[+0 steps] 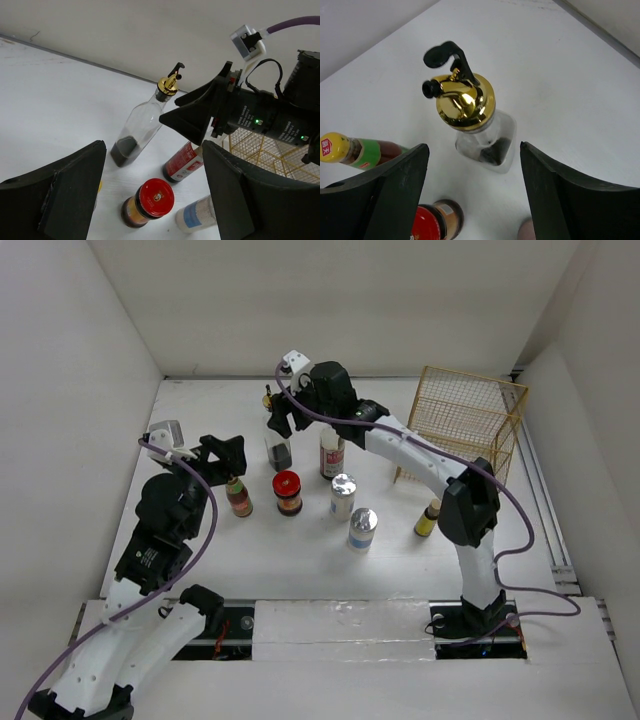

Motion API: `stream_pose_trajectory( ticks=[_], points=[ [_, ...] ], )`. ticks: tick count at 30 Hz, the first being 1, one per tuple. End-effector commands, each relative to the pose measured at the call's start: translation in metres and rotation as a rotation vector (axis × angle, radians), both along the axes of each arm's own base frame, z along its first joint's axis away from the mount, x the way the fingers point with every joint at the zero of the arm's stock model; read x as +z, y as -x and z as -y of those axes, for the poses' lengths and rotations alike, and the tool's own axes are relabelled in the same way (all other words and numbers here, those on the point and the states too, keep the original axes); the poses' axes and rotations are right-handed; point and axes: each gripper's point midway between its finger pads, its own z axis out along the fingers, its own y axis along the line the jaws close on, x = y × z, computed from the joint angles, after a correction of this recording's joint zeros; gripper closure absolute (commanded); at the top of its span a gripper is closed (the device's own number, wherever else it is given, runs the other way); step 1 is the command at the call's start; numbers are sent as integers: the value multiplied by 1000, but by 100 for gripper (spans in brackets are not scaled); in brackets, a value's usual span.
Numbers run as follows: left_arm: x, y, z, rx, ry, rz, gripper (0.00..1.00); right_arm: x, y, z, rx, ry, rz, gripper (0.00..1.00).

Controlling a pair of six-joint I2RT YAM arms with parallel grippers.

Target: Organize the condiment bottles

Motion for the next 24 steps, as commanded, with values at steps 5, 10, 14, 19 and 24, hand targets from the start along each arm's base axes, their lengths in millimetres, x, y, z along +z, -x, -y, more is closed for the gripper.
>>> stream_pose_trajectory(
  ticks=[5,10,14,19,24],
  points=[
    [16,4,4,-30,32,59,26,25,-7,-34,55,-104,83,25],
    [15,2,8,-43,31,58,26,31,-17,-42,16,-159,131,38],
    [13,3,11,-66,27,49,26,43,-25,-47,-29,-210,169,62],
    [16,2,12,-66,32,61,26,77,-22,-50,-34,-280,226,87],
    [12,2,12,-66,28,52,26,161,-10,-35,-73,-426,353,93]
  ],
)
